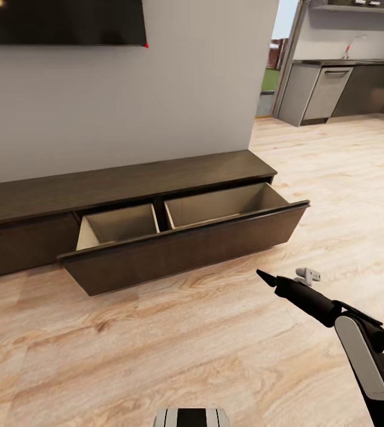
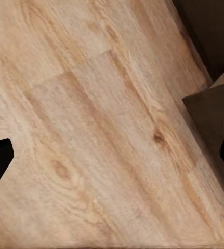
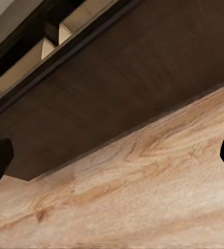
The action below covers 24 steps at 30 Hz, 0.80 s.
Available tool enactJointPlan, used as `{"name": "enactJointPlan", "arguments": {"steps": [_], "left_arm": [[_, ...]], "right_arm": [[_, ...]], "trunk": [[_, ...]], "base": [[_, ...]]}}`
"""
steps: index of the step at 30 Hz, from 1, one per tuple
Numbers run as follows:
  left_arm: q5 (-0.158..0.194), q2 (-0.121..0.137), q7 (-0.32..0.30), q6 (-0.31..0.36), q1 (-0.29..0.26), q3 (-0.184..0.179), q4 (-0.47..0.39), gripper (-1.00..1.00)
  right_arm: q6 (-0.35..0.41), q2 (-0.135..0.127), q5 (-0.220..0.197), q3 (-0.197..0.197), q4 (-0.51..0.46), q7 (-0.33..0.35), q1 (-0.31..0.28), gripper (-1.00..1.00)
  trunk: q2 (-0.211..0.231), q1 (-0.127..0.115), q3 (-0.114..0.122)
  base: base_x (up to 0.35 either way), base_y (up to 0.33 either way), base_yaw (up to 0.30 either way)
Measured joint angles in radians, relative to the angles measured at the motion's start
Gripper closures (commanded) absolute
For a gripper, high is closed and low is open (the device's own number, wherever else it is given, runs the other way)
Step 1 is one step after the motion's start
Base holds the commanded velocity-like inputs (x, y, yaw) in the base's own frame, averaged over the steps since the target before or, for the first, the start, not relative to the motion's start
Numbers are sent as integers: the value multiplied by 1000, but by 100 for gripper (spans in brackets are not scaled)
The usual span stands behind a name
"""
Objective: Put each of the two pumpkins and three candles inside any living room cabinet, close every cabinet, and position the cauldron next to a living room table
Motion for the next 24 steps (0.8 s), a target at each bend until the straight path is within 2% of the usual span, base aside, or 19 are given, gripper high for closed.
{"name": "enactJointPlan", "arguments": {"steps": [3,4,5,6,7,10,11,13,14,16,18,24], "left_arm": [[-14,2,2,-1,0,-28,-15,-100],[-19,3,4,-2,0,-43,-18,-100],[-32,5,8,-5,0,-73,-21,-100],[-40,6,10,-7,-1,-88,-23,-100],[-53,7,13,-12,-1,-109,-31,-100],[-70,8,15,-19,-1,-130,-53,-100],[-76,9,17,-20,-2,-147,-68,-100],[-82,9,18,-21,-5,-169,-71,-100],[-91,12,20,-21,-9,-193,-72,-100],[-103,15,21,-22,-11,-211,-73,-100],[-121,20,22,-22,-16,-239,-72,-100],[-128,22,25,-14,-34,-253,-67,-100]], "right_arm": [[4,0,0,33,0,0,-1,-100],[5,0,1,43,0,0,-1,-100],[6,1,0,69,0,0,-1,-100],[6,1,0,87,0,0,-1,-100],[8,2,0,125,0,2,-1,-100],[10,7,10,213,0,2,-1,-100],[11,15,50,272,0,2,2,-100],[11,17,67,297,0,2,2,-100],[12,18,75,313,0,1,2,-100],[12,19,82,323,0,1,1,-100],[12,20,89,338,0,-30,0,-100],[12,28,90,387,0,-102,-1,-100]], "trunk": [[0,0,5],[0,0,7],[0,0,8],[0,0,10],[0,0,12],[0,0,17],[0,0,18],[0,0,21],[0,0,23],[0,0,26],[0,0,29],[0,0,33]], "base": [[-30,0,0],[-15,0,0],[-12,0,0],[-8,0,-6],[-6,0,-18],[-2,0,-117],[-1,0,-184],[0,0,-183],[0,0,-160],[0,0,-92],[0,0,-9],[0,0,35]]}}
